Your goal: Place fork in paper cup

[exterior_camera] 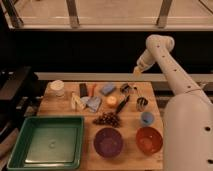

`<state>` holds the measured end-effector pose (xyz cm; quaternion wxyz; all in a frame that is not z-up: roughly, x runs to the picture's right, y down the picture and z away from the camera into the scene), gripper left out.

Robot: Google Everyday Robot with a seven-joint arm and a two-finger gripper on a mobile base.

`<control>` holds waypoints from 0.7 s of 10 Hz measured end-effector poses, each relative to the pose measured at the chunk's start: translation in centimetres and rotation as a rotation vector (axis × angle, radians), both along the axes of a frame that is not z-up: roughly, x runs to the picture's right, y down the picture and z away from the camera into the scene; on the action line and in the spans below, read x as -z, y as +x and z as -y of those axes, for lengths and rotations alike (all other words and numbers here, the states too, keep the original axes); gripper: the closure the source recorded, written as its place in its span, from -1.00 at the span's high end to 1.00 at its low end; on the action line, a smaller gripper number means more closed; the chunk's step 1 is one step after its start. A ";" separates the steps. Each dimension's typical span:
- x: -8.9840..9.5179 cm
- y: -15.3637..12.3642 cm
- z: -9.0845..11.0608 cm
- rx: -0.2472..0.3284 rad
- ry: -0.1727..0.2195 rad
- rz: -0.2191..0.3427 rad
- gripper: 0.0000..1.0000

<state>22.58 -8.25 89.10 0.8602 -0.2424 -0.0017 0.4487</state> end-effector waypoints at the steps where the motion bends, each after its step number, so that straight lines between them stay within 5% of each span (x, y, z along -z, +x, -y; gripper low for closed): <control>1: -1.1 0.6 -1.1 0.004 -0.014 -0.016 0.24; 3: -3.7 2.4 -3.5 0.007 -0.057 -0.061 0.58; 7: -7.2 3.5 -6.6 0.019 -0.136 -0.105 0.60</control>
